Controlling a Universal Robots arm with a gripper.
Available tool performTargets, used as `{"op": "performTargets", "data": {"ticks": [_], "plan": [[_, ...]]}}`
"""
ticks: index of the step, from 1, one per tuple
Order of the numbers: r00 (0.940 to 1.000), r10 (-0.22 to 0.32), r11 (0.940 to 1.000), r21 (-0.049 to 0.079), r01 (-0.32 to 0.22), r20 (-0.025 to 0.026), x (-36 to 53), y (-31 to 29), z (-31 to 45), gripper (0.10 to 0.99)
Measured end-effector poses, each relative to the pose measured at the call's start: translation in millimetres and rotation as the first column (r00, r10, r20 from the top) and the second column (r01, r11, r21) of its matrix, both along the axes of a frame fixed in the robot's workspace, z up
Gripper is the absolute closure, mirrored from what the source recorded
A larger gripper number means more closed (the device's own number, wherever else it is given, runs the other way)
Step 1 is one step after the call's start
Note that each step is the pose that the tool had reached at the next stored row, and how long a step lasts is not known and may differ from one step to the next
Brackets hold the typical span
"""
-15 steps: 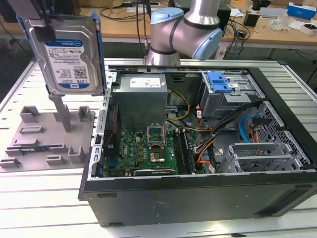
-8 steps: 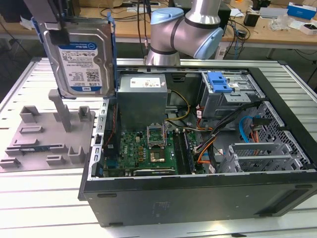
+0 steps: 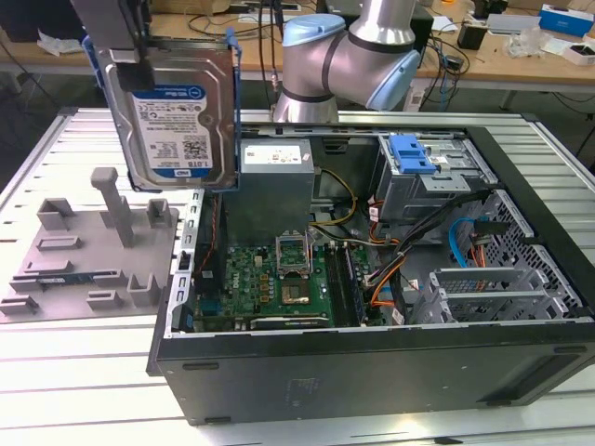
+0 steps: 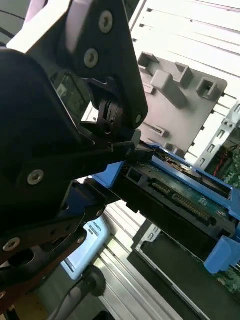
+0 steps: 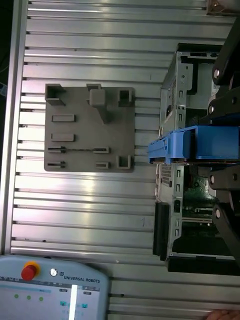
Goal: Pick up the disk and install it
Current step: 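Pick up the disk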
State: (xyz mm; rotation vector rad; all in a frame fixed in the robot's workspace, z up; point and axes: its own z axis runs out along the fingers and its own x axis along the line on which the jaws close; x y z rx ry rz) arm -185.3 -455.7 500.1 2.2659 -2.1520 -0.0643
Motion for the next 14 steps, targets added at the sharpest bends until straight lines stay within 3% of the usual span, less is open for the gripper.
{"op": "performTargets", "data": {"ticks": [14], "plan": [[1.0,0.002,1.0,0.0,-0.002,0.0052,45.7,-18.8,0.0,0.718]]}}
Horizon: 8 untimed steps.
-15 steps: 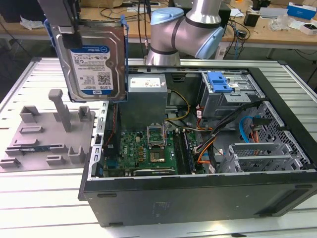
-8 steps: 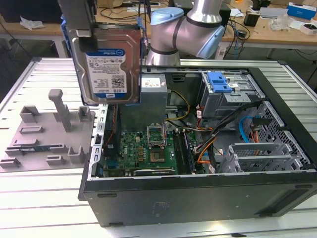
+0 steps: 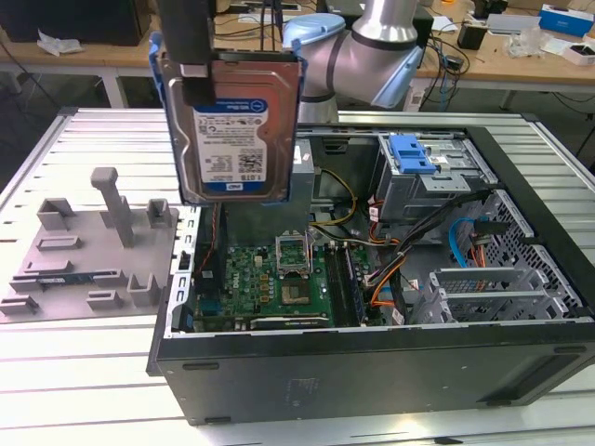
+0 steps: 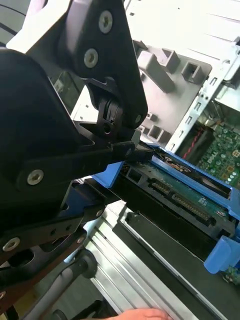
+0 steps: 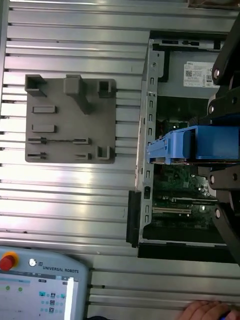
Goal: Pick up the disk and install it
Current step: 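Pick up the disk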
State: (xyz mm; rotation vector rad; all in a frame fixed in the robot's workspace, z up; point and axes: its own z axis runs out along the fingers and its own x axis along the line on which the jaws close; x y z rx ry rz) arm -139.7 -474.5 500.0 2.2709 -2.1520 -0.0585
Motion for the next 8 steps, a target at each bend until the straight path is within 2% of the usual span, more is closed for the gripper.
{"op": "performTargets", "data": {"ticks": [7,8], "plan": [[1.0,0.0,1.0,0.0,0.0,0.0002,24.9,-13.2,0.0,0.718],[1.0,0.0,1.0,0.0,0.0,0.0003,30.8,-16.7,0.0,0.718]]}}
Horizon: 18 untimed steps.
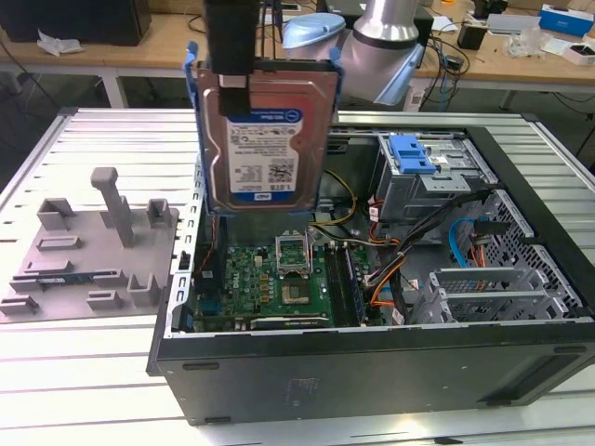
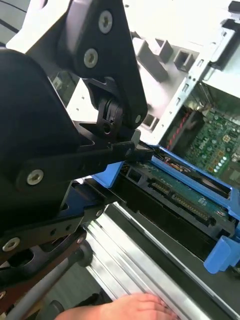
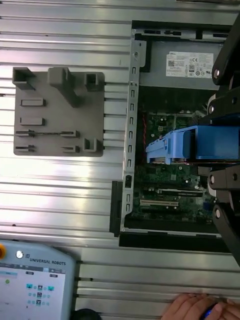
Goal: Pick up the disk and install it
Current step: 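Pick up the disk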
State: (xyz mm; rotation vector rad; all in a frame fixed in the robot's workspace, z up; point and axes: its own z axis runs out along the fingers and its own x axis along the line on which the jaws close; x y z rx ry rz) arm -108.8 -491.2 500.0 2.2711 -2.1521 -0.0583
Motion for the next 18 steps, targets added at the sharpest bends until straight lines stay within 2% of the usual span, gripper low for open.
{"op": "performTargets", "data": {"ticks": [9,10,16,18], "plan": [[1.0,0.0,1.0,0.0,0.0,0.0,33.3,-19.1,0.0,0.718],[1.0,0.0,1.0,0.0,0.0,0.0,39.9,-22.9,0.0,0.718],[1.0,0.0,1.0,0.0,0.0,0.0,64.2,-37.4,0.0,0.718],[1.0,0.0,1.0,0.0,0.0,0.0,72.8,-40.4,-0.1,0.718]]}}
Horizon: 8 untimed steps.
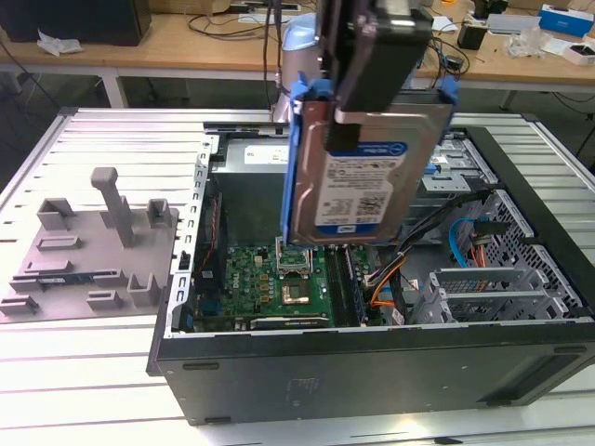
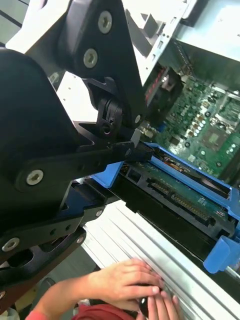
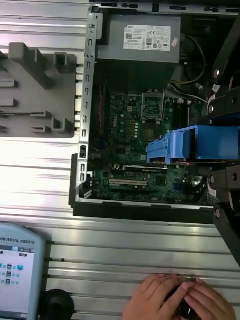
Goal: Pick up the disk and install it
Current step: 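Pick up the disk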
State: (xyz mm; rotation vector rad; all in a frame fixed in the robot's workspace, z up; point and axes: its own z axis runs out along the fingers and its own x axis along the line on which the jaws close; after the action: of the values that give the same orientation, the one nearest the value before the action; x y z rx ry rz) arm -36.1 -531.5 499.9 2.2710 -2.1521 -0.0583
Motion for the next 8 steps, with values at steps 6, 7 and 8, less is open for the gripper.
{"op": "performTargets", "data": {"ticks": [6,7,8], "plan": [[1.0,0.0,1.0,0.0,0.0,0.0001,29.5,-4.9,-0.8,0.718],[1.0,0.0,1.0,0.0,0.0,0.0002,31.7,-5.2,-1.1,0.718],[1.0,0.0,1.0,0.0,0.0,0.0001,32.2,-5.3,-1.1,0.718]]}}
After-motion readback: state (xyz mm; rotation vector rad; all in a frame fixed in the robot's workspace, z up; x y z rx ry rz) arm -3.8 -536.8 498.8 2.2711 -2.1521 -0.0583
